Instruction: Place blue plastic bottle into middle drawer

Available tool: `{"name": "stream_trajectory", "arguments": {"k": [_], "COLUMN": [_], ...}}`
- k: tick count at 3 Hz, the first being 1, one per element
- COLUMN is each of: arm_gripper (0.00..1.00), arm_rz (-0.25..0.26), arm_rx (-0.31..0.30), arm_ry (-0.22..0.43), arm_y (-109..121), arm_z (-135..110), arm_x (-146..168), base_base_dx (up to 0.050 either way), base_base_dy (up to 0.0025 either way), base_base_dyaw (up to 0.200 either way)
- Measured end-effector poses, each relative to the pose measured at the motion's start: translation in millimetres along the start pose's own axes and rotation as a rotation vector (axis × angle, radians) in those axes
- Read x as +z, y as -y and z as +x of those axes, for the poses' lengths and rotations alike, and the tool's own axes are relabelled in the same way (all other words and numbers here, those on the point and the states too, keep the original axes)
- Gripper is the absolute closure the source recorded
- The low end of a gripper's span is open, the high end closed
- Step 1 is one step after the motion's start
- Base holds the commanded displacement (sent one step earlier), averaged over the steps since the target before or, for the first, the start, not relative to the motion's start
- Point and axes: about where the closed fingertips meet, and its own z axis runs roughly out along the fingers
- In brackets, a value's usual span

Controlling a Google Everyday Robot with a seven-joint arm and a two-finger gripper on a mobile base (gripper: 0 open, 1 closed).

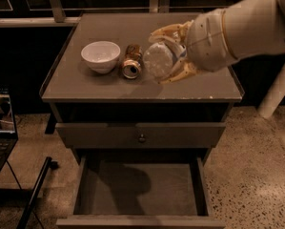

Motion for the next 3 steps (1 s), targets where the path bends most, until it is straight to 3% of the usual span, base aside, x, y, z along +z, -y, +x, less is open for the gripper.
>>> {"name": "stream_trajectory", "arguments": {"k": [1, 2, 3], "arm_gripper": [1.00, 1.00, 1.00], "arm_rz": [0.094, 0.089, 0.087], "arm_rx": [0.082, 0.151, 0.160], "arm_ry": [-0.002, -0.045, -0.042], "arm_y": [-42, -80, -87], "arm_z": [4, 24, 24], "arm_x": [6, 5, 10], "base_base_dx": [0.000, 0.000, 0.000], "base_base_dy": [0.00000, 0.00000, 0.00000], "base_base_dyaw": [0.000, 0.000, 0.000]}}
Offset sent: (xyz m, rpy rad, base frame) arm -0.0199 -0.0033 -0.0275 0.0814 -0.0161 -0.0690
